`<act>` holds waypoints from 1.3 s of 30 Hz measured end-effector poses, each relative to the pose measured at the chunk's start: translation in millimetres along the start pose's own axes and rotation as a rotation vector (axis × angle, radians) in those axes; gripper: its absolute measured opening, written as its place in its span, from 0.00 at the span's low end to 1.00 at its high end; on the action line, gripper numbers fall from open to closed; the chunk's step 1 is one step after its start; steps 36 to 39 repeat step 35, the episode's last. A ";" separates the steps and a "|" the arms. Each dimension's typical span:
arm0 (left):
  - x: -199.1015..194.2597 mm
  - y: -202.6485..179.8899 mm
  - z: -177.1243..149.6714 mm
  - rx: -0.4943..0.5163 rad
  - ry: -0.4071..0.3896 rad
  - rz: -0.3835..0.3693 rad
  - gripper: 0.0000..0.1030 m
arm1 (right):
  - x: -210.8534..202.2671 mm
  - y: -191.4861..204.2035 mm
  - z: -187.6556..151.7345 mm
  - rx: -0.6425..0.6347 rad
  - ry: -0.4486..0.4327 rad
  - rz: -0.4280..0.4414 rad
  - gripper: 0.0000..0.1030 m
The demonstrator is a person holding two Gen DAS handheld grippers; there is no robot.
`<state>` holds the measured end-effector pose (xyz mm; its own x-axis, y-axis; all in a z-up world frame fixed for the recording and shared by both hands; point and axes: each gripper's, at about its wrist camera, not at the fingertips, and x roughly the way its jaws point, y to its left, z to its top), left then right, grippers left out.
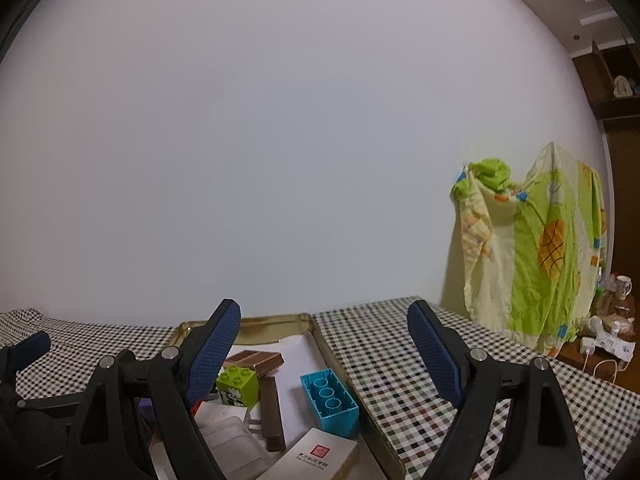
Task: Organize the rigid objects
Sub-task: 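Withdraw both open tools from the filled tray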
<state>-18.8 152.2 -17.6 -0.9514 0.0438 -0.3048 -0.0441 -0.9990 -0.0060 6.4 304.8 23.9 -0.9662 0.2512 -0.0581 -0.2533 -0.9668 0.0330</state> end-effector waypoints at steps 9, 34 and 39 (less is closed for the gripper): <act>-5.1 -0.9 -0.2 -0.001 -0.004 0.006 1.00 | -14.9 1.0 1.4 -0.004 -0.075 -0.027 0.91; -9.9 -2.9 -1.5 -0.007 -0.010 -0.009 1.00 | -17.4 -5.8 4.6 0.019 -0.081 -0.117 0.92; -9.3 -2.1 -1.3 -0.012 -0.007 -0.007 1.00 | -16.1 -9.3 5.6 0.028 -0.073 -0.138 0.92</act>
